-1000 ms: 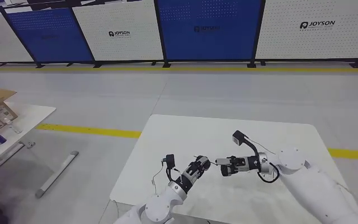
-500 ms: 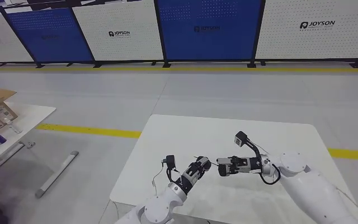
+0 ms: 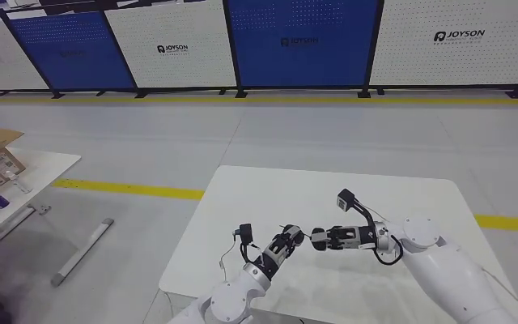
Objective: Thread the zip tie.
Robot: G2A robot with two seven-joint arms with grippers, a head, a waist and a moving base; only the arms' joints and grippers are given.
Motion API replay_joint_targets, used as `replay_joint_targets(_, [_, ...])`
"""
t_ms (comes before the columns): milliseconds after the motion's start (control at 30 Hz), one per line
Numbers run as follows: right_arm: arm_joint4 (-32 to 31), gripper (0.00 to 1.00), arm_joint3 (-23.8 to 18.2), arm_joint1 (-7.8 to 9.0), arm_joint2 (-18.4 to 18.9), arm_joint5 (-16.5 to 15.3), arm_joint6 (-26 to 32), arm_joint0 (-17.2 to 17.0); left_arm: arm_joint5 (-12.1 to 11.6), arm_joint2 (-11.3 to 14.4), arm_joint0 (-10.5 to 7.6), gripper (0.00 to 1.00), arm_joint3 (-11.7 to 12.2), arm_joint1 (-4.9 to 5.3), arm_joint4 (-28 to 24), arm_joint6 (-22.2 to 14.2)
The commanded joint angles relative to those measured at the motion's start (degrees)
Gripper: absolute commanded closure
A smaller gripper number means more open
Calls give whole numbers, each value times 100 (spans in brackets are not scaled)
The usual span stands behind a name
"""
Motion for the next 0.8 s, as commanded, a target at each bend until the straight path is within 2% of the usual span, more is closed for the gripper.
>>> replay_joint_targets(0, [-11,100,12,-13,21,-9,12,-4,-2,-2,0,100,6,-14,23,12])
replay_joint_targets(100, [-37,100,11,-29,53,-19,49,-6,-80,1,3,100,22,-30,222,82])
replay_joint_targets(133, [-42,100,10,-33,64,-20,69,-8,-115,11,13,82,26,-38,258,114])
replay_joint_targets(167, [-49,100,8,-37,74,-23,87,-10,-158,19,16,6,28,-47,292,141])
replay_joint_targets(200, [-58,100,5,-41,87,-25,117,-12,-186,25,18,0,36,-51,327,153])
replay_joint_targets(600, [-31,100,58,-42,181,-63,16,-40,-186,25,18,0,36,-51,327,153])
replay_joint_targets(767, [-81,100,-143,-35,197,17,25,-137,-228,-34,58,0,15,-50,45,-359])
